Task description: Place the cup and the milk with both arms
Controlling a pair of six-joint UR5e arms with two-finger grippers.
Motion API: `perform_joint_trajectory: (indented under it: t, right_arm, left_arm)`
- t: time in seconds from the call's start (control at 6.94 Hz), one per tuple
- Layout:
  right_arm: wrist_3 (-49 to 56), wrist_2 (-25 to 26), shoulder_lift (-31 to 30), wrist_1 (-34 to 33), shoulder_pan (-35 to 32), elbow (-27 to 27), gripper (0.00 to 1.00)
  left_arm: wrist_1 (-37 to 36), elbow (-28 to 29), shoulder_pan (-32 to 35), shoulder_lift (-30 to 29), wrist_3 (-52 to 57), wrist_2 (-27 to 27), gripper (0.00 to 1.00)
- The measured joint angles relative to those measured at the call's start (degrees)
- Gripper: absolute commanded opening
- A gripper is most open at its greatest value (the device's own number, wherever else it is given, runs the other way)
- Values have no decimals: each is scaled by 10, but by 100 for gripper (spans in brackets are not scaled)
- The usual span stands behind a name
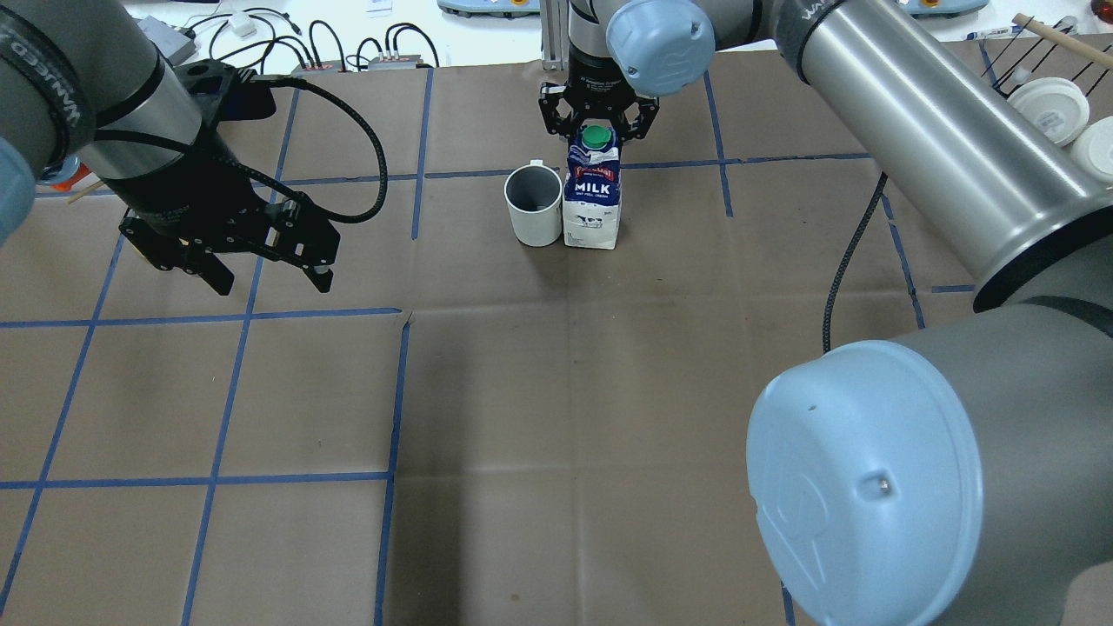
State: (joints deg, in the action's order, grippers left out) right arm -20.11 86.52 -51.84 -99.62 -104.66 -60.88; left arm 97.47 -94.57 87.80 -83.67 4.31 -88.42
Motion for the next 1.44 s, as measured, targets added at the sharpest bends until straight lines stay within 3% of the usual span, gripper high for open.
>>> perform_joint_trajectory:
  t: [0.58, 0.86, 1.15, 1.44]
  right_arm:
    - [22, 1, -39, 32, 5, -8, 100]
    - [73, 25, -121, 90, 19, -74, 100]
    - [106, 37, -222, 97, 58, -169, 100]
    - [138, 38, -297, 97, 91, -228, 100]
  left_arm:
    - [0, 0, 0, 0, 0, 0, 100]
    - [0, 0, 0, 0, 0, 0, 100]
    - [0, 0, 0, 0, 0, 0, 100]
    - [0, 0, 0, 0, 0, 0, 100]
